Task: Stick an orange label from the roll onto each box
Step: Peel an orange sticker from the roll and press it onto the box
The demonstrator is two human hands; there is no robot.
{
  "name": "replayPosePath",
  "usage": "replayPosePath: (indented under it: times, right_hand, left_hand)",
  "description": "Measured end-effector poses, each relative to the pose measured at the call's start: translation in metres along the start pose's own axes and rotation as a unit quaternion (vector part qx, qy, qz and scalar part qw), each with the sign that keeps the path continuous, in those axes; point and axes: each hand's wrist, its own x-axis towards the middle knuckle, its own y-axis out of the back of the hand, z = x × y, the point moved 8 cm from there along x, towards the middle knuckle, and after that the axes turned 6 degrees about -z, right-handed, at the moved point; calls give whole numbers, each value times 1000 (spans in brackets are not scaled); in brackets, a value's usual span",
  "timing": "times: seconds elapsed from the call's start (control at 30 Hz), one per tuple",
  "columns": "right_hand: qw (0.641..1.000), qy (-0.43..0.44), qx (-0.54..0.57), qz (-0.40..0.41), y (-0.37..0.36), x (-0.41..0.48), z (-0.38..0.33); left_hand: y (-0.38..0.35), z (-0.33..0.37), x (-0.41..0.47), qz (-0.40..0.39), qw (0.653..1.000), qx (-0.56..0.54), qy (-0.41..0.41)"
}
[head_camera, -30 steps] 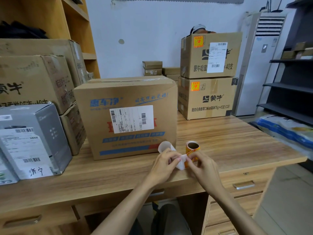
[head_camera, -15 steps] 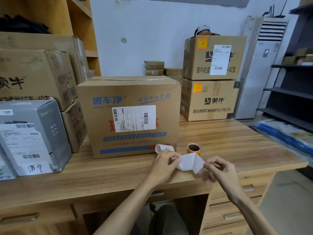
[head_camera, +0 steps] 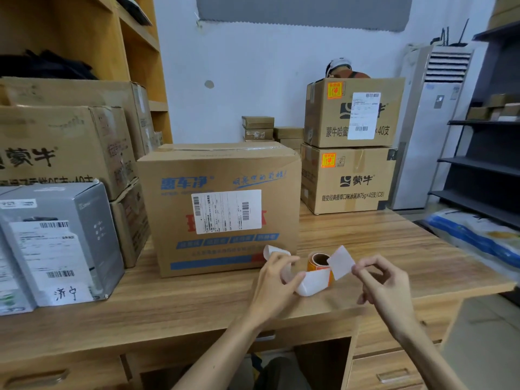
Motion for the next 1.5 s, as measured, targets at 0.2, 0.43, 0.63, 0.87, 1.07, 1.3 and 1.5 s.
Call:
replayPosePath:
  times: [0.2,0.43,0.63,0.87,1.07,1.3,1.5]
  right_hand:
    - [964,186,-187,-26,-43,3,-65]
    - [883,307,-355,36,-92,1,-108]
    - [808,381,-444,67,-125,-7,-133]
    - [817,393,-417,70,-133,-11,-151]
    - [930,294,-217,32,-120,13,-154]
    - [977,171,32,-120,-161,52,-147]
    - [969,184,34,-164,-200,60,-156]
  left_hand:
    - [44,45,6,83,995,-4,-52]
    - [95,72,0,133,987,-94,-1]
    - [120,81,-8,157,974,-162,29]
    - [153,86,-11,165,977,-127,42]
    - [196,83,-16,148,982,-116,17]
    - [227,70,-23,105,989,-99,-15]
    - [261,66,-34,143,989,-11,-30]
